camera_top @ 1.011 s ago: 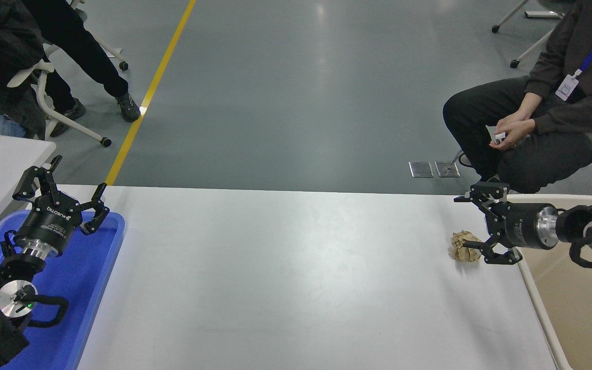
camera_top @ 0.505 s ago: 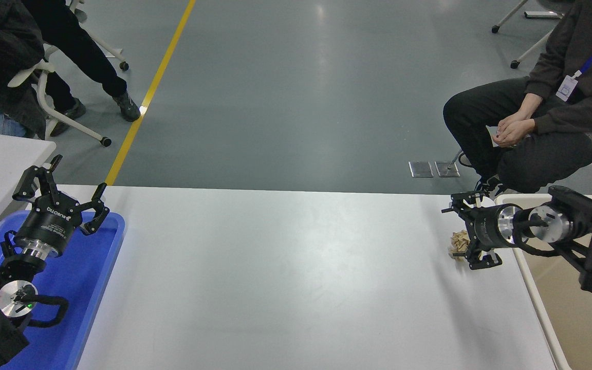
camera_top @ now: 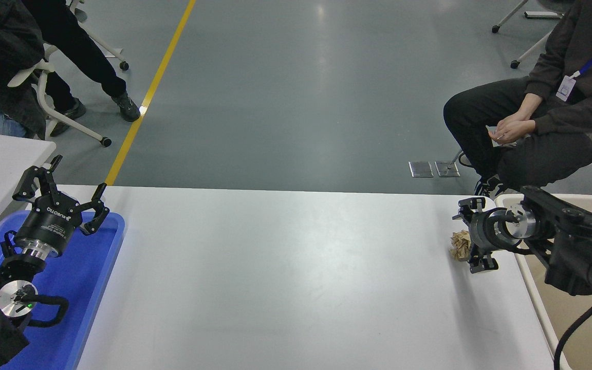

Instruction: Clean the table surface

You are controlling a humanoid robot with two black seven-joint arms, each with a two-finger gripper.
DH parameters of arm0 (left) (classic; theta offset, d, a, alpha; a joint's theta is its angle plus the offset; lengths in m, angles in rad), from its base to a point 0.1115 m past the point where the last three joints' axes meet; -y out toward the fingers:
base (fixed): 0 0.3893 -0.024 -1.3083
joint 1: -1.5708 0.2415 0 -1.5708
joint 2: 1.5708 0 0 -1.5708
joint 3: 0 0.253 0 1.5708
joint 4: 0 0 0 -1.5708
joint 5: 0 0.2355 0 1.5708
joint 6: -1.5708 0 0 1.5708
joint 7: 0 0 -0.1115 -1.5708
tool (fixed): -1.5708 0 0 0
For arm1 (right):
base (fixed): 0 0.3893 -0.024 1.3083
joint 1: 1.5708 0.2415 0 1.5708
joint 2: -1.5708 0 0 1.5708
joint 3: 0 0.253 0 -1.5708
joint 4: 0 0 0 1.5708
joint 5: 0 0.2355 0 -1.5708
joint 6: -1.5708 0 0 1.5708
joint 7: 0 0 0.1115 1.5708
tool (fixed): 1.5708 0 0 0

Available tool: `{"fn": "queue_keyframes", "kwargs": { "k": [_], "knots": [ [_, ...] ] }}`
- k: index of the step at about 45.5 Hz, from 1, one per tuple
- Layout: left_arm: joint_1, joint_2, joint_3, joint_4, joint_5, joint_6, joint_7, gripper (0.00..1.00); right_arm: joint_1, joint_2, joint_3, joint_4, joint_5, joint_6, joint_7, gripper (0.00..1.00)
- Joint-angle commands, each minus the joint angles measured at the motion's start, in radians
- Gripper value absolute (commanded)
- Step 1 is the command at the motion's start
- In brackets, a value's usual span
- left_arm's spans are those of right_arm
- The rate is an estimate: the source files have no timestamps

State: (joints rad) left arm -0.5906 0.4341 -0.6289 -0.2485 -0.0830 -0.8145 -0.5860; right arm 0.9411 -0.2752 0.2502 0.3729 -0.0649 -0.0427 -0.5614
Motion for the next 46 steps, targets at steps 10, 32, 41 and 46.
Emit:
{"fn": "queue_keyframes", "kwargs": {
  "k": [10,32,41,46],
  "knots": [
    [0.0,0.0,0.0,0.0,0.0,0.0,0.002,1.0,0.002,0.137,0.006,-0.21,-0.001,-0.002,0.006,0.98],
    [0.0,0.0,0.0,0.0,-0.001,0.0,0.0,1.0,0.005,0.165,0.004,-0.247,-0.003,-0.009,0.095,0.98],
    [0.0,0.0,0.0,0.0,0.0,0.0,0.0,1.0,0.007,0.166,-0.019,-0.284,-0.015,-0.011,0.098,0.98],
    [0.0,0.0,0.0,0.0,-0.001,0.0,0.0,1.0,0.01,0.165,-0.019,-0.29,-0.018,-0.011,0.098,0.98]
  ]
}}
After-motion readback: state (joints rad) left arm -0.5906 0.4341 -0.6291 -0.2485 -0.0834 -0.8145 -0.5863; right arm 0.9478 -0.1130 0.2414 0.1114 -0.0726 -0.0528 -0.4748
